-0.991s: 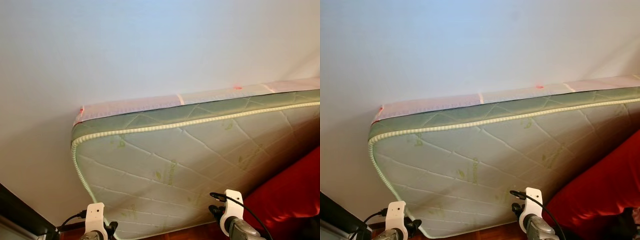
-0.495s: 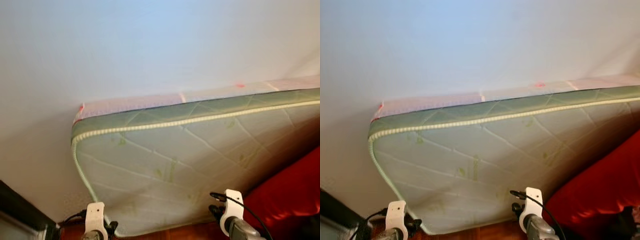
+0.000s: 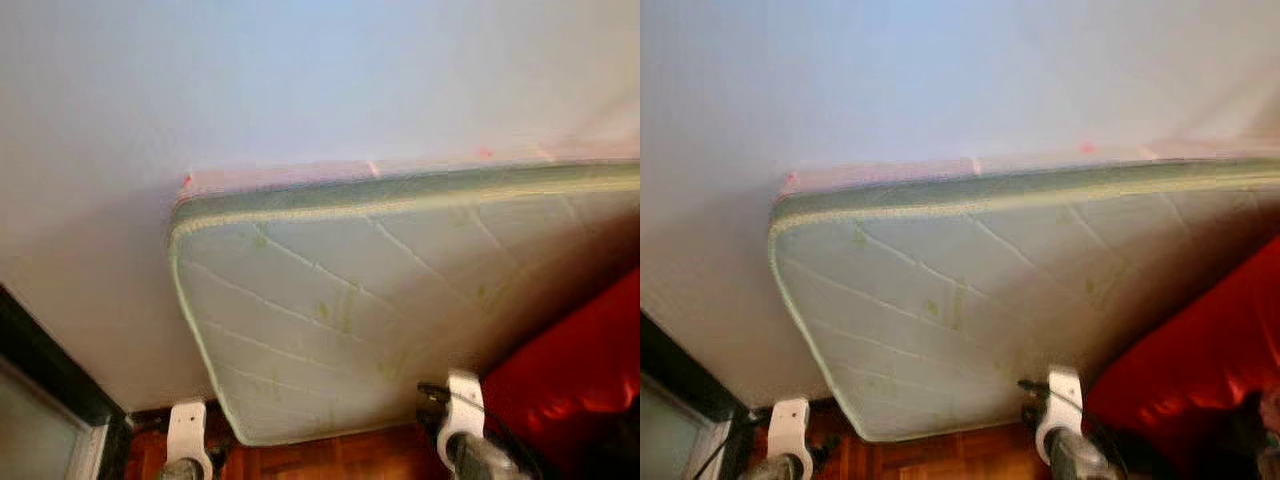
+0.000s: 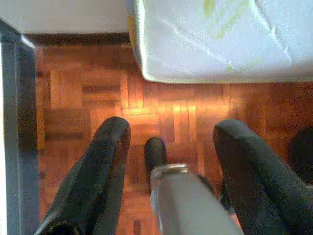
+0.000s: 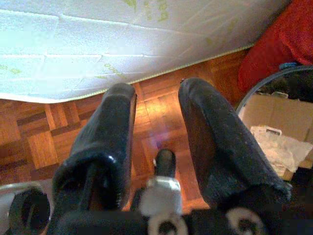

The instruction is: Clean up the room

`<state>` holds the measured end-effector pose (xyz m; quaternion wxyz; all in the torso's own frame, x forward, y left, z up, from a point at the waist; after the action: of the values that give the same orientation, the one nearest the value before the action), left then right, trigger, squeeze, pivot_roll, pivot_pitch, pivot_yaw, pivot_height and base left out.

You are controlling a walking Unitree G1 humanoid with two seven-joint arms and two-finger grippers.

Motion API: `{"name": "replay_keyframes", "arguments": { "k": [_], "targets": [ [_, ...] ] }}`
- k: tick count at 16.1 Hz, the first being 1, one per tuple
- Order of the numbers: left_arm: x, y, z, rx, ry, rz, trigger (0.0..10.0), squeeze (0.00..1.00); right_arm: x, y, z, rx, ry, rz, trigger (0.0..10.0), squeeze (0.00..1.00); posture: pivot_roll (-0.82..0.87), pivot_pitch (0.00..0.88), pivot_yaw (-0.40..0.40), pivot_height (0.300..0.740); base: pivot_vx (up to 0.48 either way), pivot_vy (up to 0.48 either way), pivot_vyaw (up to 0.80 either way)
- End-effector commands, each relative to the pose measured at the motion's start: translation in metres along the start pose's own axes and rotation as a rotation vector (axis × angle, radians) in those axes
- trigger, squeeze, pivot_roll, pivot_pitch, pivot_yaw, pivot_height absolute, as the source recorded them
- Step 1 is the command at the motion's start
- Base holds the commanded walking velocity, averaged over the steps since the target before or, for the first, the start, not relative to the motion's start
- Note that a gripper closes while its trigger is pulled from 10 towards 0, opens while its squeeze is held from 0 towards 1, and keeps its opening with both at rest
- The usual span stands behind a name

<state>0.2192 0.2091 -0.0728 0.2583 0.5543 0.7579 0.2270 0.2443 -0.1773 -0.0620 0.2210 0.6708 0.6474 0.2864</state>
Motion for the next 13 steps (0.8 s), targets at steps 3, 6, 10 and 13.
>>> {"name": "replay_keyframes", "arguments": {
  "k": [3,6,10,13],
  "targets": [
    [-0.0004,-0.0058,-0.0005,0.024,-0.001,0.001,10.0,0.00,-0.0037,-0.0067,-0.0015,0.020,-0.014,0.008,10.0,0.00,0.06,0.000,-0.040,0.740,-0.257,0.000,0.00],
    [-0.0004,-0.0058,-0.0005,0.025,-0.001,0.001,10.0,0.00,-0.0038,-0.0066,-0.0015,0.019,-0.016,0.009,10.0,0.00,0.06,0.000,-0.041,0.740,-0.245,0.000,0.00],
    [-0.0001,-0.0060,-0.0005,0.025,0.004,-0.002,10.0,0.00,-0.0038,-0.0068,-0.0015,0.019,-0.018,0.011,10.0,0.00,0.06,0.000,-0.041,0.740,-0.062,0.000,0.00],
    [-0.0002,-0.0057,-0.0005,0.023,0.004,-0.008,10.0,0.00,-0.0037,-0.0072,-0.0014,0.027,-0.015,0.014,10.0,0.00,0.06,0.000,-0.041,0.740,0.000,0.000,-0.40]
  ]
}}
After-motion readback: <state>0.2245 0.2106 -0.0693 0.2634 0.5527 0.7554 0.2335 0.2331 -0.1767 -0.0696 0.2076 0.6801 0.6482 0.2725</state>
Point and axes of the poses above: a point about 5 cm out from each wrist's last joint towards the gripper, its own z axis pointing out of the wrist towards the gripper, its own y axis along the axis of the wrist's last joint, x = y × z, the point moved 1 cm from there along z, pointing out of the wrist towards the gripper, and after that the axes turned 9 degrees about -z, right-handed, at the moved point
